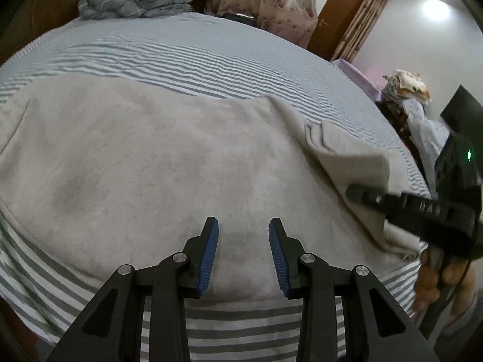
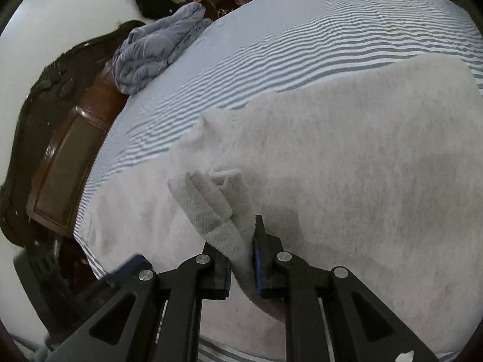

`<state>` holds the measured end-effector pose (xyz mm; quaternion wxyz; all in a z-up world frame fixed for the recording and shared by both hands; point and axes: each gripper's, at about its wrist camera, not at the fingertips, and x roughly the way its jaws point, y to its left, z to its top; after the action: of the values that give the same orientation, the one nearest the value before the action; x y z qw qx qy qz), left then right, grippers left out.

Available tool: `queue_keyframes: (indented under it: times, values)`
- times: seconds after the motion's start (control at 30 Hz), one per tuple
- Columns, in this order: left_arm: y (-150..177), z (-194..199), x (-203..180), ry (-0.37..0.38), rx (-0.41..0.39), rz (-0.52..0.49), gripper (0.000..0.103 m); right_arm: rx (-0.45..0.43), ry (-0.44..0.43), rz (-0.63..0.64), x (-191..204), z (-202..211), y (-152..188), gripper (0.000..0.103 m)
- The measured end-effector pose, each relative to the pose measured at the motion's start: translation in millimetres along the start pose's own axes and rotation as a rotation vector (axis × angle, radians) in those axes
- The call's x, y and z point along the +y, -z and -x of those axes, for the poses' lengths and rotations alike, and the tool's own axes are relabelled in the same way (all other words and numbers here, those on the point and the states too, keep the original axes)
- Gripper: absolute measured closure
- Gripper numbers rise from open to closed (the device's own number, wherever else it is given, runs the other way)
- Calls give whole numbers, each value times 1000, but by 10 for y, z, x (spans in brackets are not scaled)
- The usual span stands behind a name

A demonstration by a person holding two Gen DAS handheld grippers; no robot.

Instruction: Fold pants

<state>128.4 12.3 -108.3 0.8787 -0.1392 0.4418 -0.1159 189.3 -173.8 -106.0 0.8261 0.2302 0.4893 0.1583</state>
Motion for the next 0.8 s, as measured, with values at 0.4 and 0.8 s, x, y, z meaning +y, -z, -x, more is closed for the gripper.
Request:
queue_keyframes:
  times: [0.4,0.8]
  values:
    - [-201,-50,-13,215,79,129,65,-36,-49,-17,162,269,349,62]
    - [-375,-436,-301,294,218,179,59,-119,-133,-252,-517,392,561,63]
